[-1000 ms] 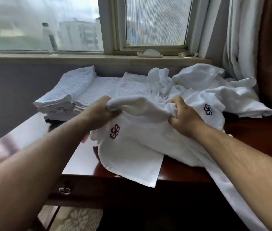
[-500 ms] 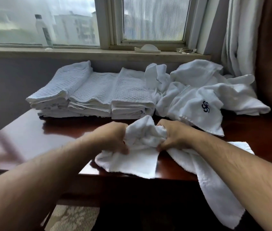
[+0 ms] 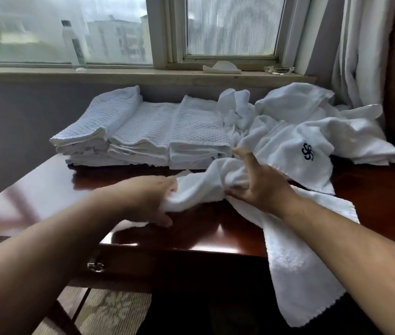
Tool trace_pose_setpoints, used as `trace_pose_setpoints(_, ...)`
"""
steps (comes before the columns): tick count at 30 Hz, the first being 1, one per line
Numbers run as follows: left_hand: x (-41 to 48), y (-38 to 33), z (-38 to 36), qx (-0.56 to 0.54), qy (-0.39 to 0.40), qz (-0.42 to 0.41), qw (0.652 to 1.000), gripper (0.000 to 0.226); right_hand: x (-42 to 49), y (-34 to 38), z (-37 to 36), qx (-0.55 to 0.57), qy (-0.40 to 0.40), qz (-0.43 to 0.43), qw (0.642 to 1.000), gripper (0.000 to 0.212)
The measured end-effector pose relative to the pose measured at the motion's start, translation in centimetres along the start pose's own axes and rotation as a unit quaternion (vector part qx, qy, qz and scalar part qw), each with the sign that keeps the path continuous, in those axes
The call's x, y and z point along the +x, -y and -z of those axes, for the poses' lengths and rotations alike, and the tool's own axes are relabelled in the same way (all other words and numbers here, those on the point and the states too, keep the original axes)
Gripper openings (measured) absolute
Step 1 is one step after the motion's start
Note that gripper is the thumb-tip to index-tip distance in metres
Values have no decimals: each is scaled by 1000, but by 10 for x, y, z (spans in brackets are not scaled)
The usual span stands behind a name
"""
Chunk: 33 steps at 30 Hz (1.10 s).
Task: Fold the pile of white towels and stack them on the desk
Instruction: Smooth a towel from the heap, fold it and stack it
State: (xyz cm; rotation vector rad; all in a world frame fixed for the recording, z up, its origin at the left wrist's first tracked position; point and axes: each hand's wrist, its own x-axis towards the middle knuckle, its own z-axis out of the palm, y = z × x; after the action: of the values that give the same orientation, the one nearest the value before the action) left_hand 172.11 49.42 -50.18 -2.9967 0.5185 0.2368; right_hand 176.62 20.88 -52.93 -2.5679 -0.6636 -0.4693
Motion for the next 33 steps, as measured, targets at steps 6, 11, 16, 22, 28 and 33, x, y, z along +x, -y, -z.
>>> trace_pose_setpoints(6,16,3,5,-351,-64,67,932,43,12,10,26,213,217,-83,949,53)
trace_pose_setpoints(11,43,-15,-25,-286,-130,-40,948,41,19,0,47,258,335,-272,864,35)
trace_pose_setpoints(16,59,-24,-30,-141,16,-11,990,101,14,3,57,-45,426,-232,873,20)
trace_pose_setpoints(22,59,-14,-25,-190,96,84,973,112,17,12,42,-155,393,-202,883,26)
trace_pose_setpoints(28,61,6,-24,-222,78,153,960,76,8,1,39,-142,383,-139,902,17)
trace_pose_setpoints(33,52,15,-27,-45,53,306,950,87,9,-3,28,-43,263,-123,956,26)
